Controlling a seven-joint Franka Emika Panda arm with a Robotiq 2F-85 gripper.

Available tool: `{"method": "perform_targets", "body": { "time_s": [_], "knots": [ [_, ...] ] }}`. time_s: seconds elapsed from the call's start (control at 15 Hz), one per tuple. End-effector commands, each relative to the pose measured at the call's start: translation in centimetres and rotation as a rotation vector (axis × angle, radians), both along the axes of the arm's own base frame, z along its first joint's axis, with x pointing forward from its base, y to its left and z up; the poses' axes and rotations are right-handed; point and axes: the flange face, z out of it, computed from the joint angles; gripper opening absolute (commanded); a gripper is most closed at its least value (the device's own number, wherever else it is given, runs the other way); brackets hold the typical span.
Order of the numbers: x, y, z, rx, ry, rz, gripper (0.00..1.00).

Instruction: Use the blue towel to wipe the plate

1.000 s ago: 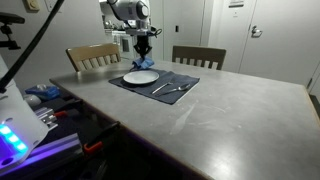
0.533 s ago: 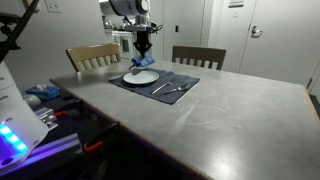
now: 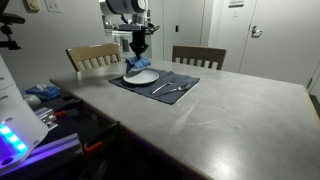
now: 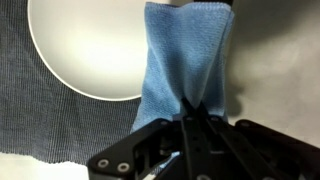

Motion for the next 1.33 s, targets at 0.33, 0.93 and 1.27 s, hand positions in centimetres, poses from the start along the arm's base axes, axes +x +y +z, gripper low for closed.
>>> {"method": "perform_targets", "body": {
  "time_s": [0.33,0.93,1.27],
  "knots": [
    [-2.9,-3.4,-2.8,0.016,-0.061,-0.083,0.01],
    [-4.9,-8.9,-5.8,-0.007,-0.027,-0.151,0.01],
    [-5.6,-11.8,-7.0,-0.066,-0.049,-0.197,0.01]
  ]
}}
